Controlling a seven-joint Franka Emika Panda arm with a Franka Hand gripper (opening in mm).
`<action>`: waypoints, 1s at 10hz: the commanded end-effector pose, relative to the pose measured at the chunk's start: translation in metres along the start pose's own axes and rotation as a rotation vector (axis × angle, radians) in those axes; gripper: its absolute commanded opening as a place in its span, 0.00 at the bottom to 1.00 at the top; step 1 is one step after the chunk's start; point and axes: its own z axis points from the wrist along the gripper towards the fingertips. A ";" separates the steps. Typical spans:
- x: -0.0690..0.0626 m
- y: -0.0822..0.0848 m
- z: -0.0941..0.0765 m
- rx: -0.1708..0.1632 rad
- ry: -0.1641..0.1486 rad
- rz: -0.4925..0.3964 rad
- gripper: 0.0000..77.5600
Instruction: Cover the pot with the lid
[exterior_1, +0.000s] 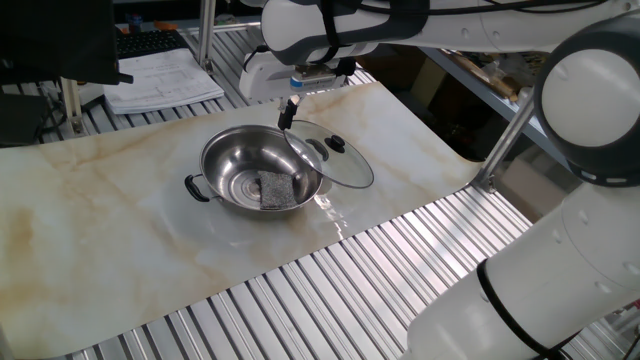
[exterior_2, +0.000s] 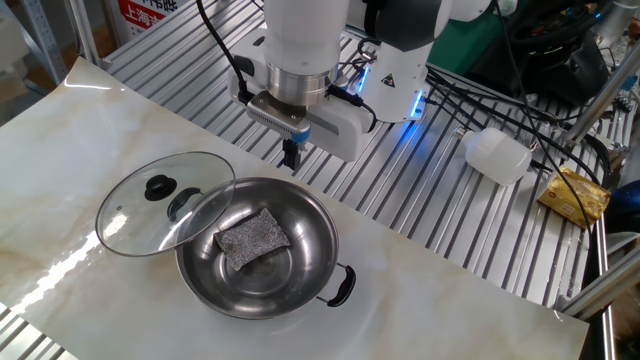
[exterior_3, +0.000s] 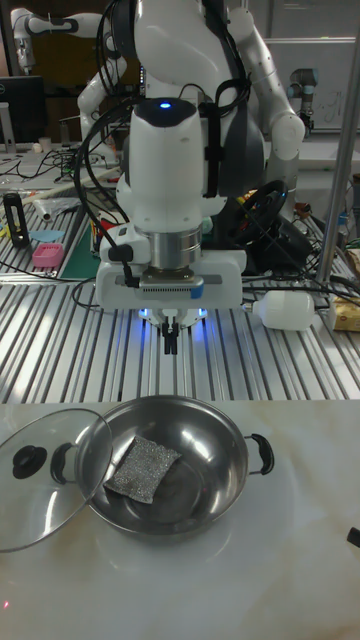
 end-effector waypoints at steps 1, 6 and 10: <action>0.000 0.000 0.000 -0.067 0.061 -0.145 0.00; -0.001 -0.001 -0.001 -0.030 0.068 -0.156 0.00; -0.001 -0.002 -0.001 -0.036 0.069 -0.155 0.00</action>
